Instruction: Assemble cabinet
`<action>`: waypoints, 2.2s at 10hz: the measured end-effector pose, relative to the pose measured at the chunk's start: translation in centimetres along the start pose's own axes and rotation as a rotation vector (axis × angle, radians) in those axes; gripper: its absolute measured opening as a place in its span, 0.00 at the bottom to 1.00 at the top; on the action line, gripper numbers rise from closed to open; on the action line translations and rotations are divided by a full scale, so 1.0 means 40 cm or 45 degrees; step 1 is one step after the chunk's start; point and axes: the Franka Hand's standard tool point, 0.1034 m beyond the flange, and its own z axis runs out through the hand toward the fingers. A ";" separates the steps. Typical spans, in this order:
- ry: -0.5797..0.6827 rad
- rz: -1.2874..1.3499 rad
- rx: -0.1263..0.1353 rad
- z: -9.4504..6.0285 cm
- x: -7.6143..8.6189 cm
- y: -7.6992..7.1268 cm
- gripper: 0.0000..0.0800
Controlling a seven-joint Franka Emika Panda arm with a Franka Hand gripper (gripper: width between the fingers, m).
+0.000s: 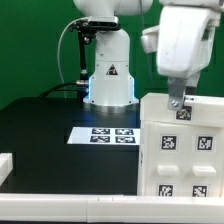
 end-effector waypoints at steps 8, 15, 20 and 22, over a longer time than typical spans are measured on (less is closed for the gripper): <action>0.000 0.694 -0.002 0.000 0.001 -0.002 0.69; -0.011 1.517 0.009 -0.003 0.010 -0.005 0.69; 0.002 2.366 0.035 0.000 0.026 -0.033 0.69; -0.001 2.527 0.059 0.000 0.030 -0.036 0.69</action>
Offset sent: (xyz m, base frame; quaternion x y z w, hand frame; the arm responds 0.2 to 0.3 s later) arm 0.0000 0.0000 0.0000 0.0000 0.0000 0.1938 0.9810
